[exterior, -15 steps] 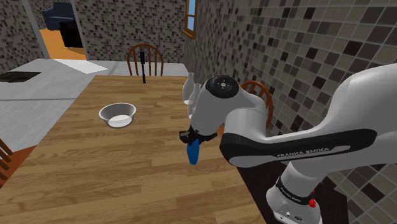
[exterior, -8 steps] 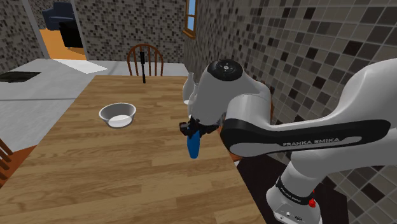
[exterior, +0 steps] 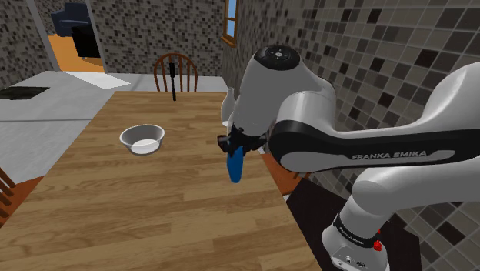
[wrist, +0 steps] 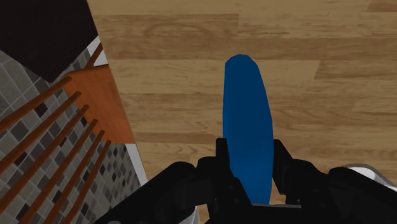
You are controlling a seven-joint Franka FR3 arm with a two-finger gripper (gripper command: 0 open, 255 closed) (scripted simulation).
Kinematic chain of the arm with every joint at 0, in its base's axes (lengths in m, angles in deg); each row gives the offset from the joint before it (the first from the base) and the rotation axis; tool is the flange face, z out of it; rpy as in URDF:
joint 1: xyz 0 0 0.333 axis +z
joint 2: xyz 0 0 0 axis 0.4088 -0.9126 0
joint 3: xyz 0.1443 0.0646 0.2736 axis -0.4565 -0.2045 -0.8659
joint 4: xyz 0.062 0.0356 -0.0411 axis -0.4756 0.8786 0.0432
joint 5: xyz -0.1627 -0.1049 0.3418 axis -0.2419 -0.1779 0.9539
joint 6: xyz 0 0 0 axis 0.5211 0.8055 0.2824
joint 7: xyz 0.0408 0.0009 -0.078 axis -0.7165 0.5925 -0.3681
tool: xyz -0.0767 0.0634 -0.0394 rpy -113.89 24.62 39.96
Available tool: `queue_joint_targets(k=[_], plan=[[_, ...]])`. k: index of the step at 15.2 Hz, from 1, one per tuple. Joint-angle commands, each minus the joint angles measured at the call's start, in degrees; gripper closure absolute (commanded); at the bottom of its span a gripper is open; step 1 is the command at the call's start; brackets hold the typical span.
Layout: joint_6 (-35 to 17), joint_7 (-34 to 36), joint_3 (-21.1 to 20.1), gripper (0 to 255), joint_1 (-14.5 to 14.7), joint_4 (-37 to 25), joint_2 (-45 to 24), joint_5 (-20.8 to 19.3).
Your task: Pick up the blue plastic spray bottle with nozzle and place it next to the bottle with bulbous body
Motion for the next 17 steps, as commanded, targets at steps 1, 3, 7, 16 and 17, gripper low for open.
queue_joint_targets(k=[1,3,7,16,17], plan=[[1.60,-0.45,0.76,255,0.10,-1.25,0.34,-0.19],[3.05,-0.90,1.46,255,0.09,-2.49,0.55,-0.41],[5.89,-1.76,2.75,255,-0.02,-5.10,0.81,-0.88],[12.09,-3.46,5.13,255,-0.67,-11.54,0.65,-2.04],[12.77,-3.63,5.35,255,-0.78,-12.30,0.57,-2.18]])
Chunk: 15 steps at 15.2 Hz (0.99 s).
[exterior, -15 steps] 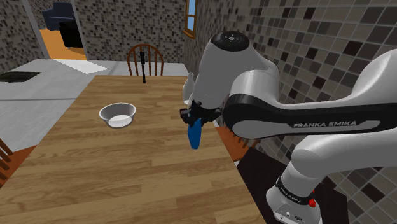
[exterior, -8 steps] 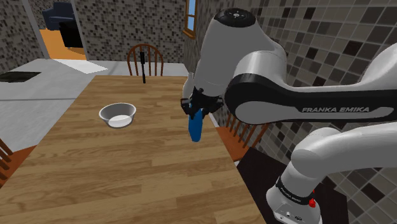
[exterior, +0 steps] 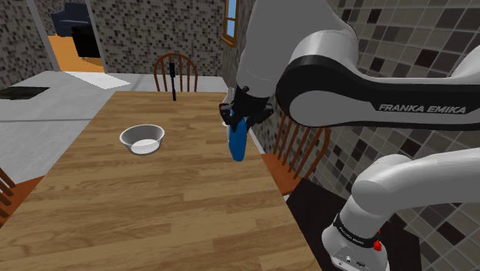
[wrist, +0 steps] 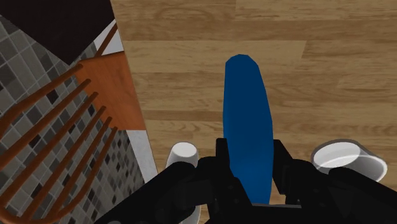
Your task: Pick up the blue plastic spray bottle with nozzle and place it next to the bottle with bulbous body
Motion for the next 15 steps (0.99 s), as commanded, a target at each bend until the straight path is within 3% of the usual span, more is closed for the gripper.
queue_joint_targets(k=[1,10,15], plan=[[1.42,-0.32,0.39,255,-0.30,-1.73,-0.29,-0.32],[7.05,-1.63,1.85,255,-1.40,-8.66,-1.52,-1.49],[2.80,-7.09,6.65,255,-3.28,-6.45,-3.44,-3.67]])
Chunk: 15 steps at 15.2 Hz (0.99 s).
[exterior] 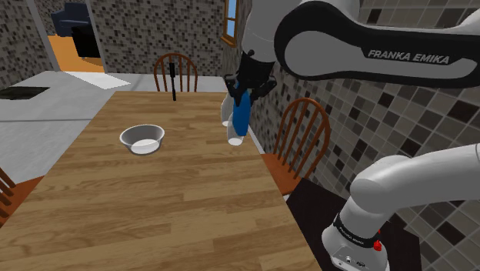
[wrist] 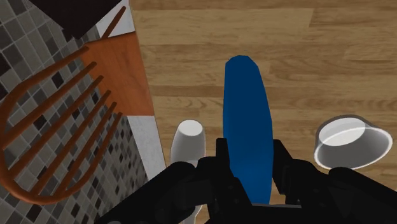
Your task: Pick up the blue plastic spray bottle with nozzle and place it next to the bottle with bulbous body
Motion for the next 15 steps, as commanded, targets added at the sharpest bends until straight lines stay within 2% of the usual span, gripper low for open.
queue_joint_targets(k=[1,8,15], plan=[[-1.67,-2.19,1.88,255,-0.80,0.69,-0.86,-0.87],[-7.28,-9.09,7.45,255,-4.55,0.46,-6.27,-4.07],[-11.95,-15.23,11.81,255,-8.74,-3.16,-14.10,-7.09]])
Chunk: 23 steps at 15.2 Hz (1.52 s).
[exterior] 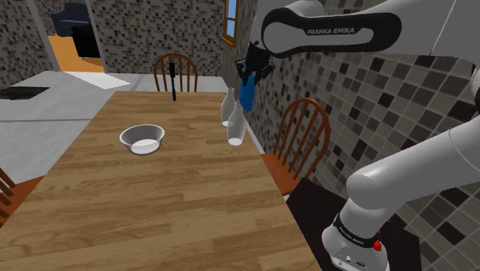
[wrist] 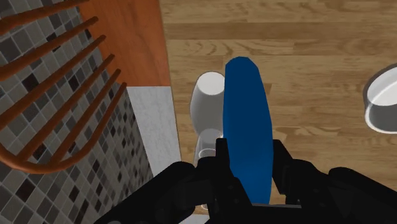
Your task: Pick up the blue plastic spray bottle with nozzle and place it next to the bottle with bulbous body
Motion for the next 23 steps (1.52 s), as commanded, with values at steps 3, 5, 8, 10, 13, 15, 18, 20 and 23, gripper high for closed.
queue_joint_targets(k=[3,5,8,10,13,15,18,20,23], plan=[[-2.10,-3.53,2.43,255,-2.21,-3.04,-4.82,-1.55],[-2.93,-5.03,3.38,255,-3.26,-5.13,-7.67,-2.35],[-3.87,-7.17,4.66,255,-4.76,-8.81,-12.18,-3.50],[-4.26,-8.54,5.43,255,-5.67,-11.63,-15.35,-4.24],[-4.48,-10.52,6.48,255,-6.88,-16.46,-20.35,-5.29],[-4.36,-11.80,7.11,255,-7.59,-20.10,-23.84,-5.95],[-3.73,-13.70,7.94,255,-8.48,-26.28,-29.36,-6.90],[-2.98,-14.96,8.44,255,-8.95,-30.96,-33.27,-7.50],[-1.25,-16.88,9.15,255,-9.37,-39.02,-39.58,-8.38]])
